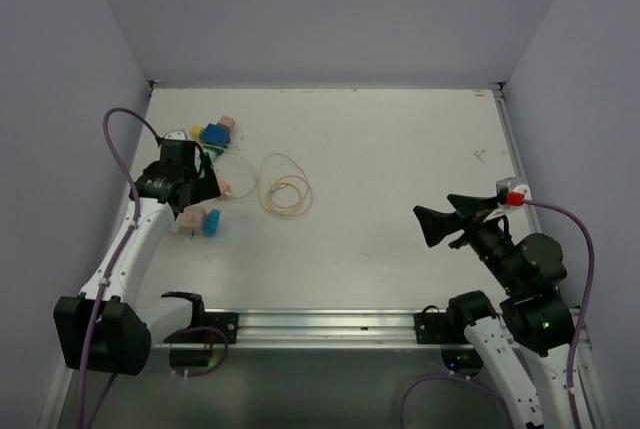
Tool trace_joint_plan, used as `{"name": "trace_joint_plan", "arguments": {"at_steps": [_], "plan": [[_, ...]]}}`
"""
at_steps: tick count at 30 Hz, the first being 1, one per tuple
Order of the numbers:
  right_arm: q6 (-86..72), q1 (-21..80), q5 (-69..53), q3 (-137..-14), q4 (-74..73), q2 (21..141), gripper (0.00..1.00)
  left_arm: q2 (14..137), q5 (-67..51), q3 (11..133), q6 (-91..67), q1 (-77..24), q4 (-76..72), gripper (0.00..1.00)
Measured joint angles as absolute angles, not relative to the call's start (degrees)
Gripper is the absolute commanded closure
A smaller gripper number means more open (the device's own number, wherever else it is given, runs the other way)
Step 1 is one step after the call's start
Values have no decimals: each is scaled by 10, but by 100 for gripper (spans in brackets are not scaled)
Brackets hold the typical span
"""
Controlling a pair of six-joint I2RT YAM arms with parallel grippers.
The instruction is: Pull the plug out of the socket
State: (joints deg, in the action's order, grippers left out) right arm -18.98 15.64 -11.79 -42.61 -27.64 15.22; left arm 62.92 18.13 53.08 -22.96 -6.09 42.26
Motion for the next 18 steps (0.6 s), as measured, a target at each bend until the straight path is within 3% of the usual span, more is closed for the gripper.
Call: {"name": "trace_joint_plan", "arguments": {"at_steps": [7, 18], "plan": [[-206, 165, -127, -405, -269, 131, 1, 693, 166, 530, -230, -25, 415, 13], [-208, 188, -126, -392, -260, 112, 1, 752, 162, 507, -230, -7, 404, 13]]}}
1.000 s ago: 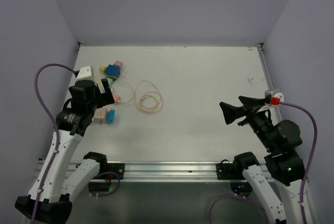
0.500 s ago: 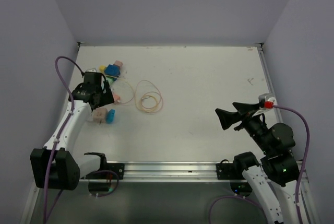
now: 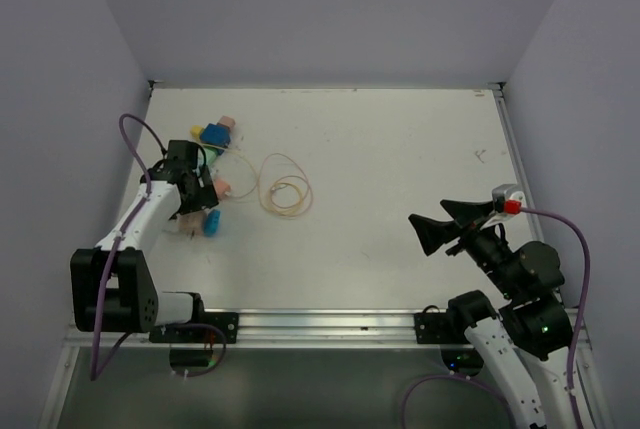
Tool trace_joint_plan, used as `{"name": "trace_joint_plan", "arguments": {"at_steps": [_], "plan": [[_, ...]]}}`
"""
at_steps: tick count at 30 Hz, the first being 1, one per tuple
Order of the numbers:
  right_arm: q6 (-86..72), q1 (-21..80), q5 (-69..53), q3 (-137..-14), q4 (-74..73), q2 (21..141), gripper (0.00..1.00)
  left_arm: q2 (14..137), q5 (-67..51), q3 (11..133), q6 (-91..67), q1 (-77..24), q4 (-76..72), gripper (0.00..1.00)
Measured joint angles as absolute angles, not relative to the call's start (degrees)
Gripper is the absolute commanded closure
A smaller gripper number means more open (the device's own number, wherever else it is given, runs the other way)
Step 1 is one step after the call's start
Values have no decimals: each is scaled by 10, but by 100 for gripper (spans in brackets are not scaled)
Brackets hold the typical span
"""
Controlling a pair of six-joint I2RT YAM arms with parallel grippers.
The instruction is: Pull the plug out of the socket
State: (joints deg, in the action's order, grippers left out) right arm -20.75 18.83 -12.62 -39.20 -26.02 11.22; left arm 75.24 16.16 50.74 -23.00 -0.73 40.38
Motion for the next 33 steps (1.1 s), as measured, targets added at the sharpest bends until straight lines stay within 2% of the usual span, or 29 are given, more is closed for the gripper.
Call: {"name": "trace_joint_plan", "arguments": {"at_steps": [18, 27, 33], "plan": [[-206, 195, -115, -389, -260, 103, 1, 790, 143, 499, -234, -4, 394, 20], [-210, 195, -115, -388, -260, 102, 1, 774, 68, 490, -261, -4, 394, 25], [-216, 195, -115, -377, -256, 102, 1, 755, 32, 477, -303, -27, 398, 24]]}}
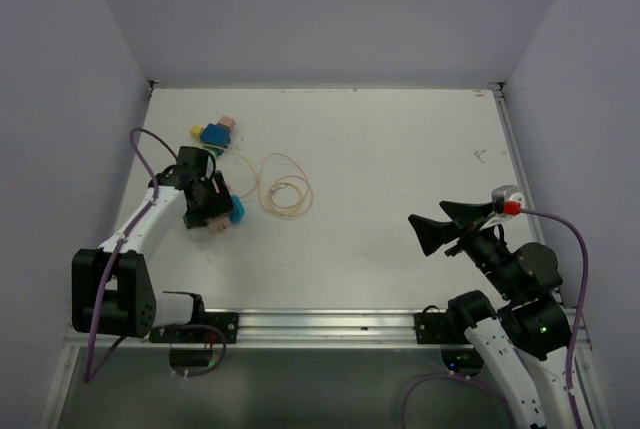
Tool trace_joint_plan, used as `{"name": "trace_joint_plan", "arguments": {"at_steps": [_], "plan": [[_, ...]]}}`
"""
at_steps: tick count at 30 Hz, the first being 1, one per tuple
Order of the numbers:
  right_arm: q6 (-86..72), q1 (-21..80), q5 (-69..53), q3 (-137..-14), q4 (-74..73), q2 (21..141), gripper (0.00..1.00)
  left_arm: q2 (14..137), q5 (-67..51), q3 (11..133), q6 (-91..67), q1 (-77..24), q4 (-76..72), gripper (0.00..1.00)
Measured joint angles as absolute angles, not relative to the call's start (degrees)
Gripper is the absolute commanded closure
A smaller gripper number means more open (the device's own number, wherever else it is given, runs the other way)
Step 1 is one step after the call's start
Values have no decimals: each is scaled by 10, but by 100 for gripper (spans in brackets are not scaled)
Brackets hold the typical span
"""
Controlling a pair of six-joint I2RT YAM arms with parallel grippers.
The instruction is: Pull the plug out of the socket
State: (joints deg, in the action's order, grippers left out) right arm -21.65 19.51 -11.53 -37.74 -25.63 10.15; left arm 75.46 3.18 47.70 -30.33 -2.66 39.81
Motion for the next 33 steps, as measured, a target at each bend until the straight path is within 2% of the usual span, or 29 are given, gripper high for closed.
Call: {"name": "trace_joint_plan", "arguments": {"at_steps": [6, 11, 16, 21, 26, 33], "plan": [[-220, 195, -115, -377, -256, 102, 1, 755, 23, 477, -350, -119, 392, 26], [-220, 195, -115, -377, -257, 102, 1, 767, 33, 481, -376, -136, 389, 25], [-221, 195, -116, -377, -257, 102, 1, 769, 52, 491, -390, -142, 391, 20], [-221, 195, -116, -377, -257, 102, 1, 758, 84, 505, -393, -143, 401, 11], [-221, 195, -116, -377, -257, 102, 1, 758, 108, 531, -346, -143, 405, 5], [-222, 195, -116, -377, -257, 102, 1, 775, 123, 541, -239, -143, 404, 5]]}}
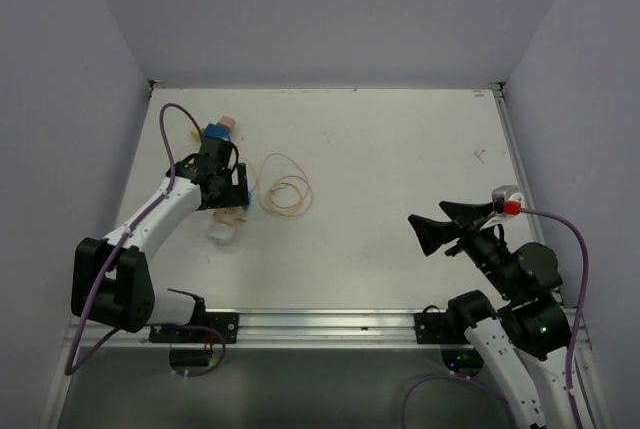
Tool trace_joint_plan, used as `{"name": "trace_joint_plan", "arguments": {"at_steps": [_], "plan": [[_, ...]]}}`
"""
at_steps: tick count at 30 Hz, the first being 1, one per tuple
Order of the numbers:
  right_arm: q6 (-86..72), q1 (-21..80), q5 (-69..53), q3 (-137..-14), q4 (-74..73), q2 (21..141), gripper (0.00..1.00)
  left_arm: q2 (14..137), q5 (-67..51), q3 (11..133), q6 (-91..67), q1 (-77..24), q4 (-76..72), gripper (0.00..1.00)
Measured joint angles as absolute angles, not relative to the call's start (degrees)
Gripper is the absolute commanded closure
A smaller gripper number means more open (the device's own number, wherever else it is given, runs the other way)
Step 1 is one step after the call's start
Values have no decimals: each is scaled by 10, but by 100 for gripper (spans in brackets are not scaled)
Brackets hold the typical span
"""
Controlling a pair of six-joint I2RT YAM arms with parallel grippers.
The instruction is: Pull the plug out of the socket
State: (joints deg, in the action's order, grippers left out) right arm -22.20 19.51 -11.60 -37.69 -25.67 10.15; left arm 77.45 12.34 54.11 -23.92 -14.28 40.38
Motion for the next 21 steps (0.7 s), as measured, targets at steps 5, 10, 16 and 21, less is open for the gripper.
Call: {"name": "trace_joint_plan", "arguments": {"at_steps": [5, 10, 16, 21], "plan": [[-227, 195, -118, -377, -256, 102, 1, 788, 113, 529, -195, -143, 393, 9], [-231, 195, -122, -377, -256, 102, 1, 798, 99, 517, -167, -143, 379, 11], [-234, 195, -128, -377, -256, 102, 1, 820, 81, 514, -160, -143, 365, 21], [-234, 195, -130, -377, -256, 102, 1, 821, 62, 498, -183, -146, 355, 30]]}}
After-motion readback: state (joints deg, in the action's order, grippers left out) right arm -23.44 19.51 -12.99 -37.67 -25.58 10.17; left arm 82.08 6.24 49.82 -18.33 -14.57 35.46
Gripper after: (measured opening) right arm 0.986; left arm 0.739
